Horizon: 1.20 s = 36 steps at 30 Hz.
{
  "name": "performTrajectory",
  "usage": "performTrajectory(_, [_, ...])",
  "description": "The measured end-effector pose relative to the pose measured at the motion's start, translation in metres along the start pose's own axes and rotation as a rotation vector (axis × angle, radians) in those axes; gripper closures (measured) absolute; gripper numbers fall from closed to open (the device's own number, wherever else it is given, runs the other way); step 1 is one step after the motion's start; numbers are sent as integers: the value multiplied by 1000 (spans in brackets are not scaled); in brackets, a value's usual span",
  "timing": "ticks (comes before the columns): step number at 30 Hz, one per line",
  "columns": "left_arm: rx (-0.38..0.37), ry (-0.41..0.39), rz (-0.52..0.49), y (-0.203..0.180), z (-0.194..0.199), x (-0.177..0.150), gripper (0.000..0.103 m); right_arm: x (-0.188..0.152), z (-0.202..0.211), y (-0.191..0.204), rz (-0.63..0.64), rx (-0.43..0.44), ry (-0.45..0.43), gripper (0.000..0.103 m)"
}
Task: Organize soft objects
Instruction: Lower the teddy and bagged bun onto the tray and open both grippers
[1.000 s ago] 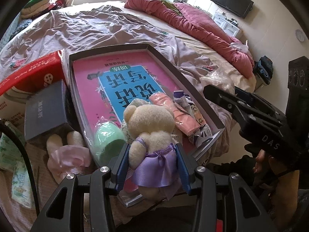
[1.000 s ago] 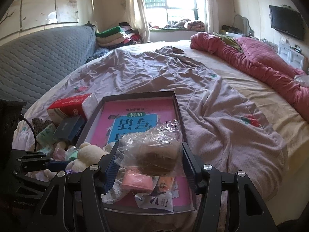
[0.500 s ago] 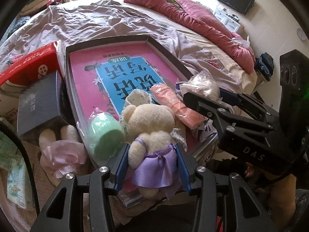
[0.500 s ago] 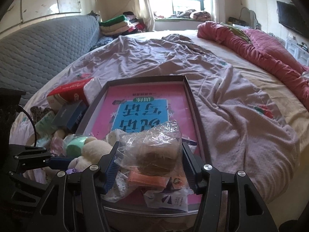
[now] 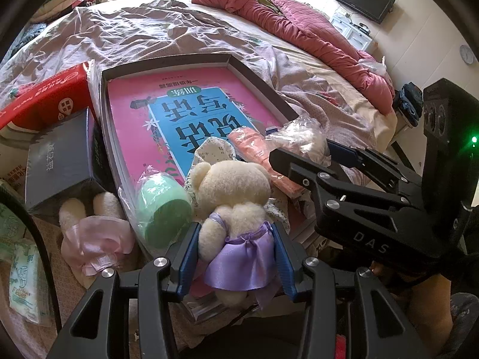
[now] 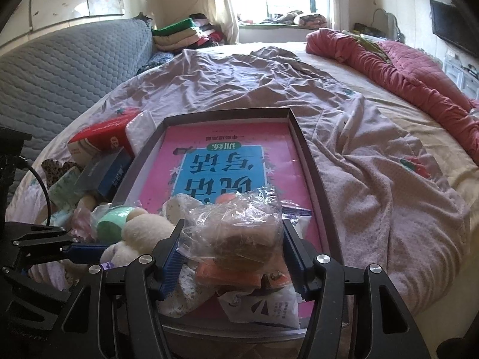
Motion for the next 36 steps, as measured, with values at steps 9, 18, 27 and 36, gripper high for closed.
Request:
performTrajectory(9, [-16,-3,25,2,0,1,56,0,1,2,-10,2,2,40])
performTrajectory(18, [-1,-13,10,1,3,0,53,1,9,5,18,-10,-2,34])
performTrajectory(27, [4,-34,-12,-2,8,2,49,7,21,6,9,-4,-37,31])
performTrajectory(36, [5,-54,0,3,18,5,47,16,42,-2,-43,-15,-98,30])
Point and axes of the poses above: each gripper's, at about its wrist camera, not at the fingertips, and z roughly against the way its jaws point, y to its left, x to its top, the point moved 6 cm from there along -z, roughly the way its jaws point, and after that the axes turned 15 degrees about x, right-handed, at the moved point
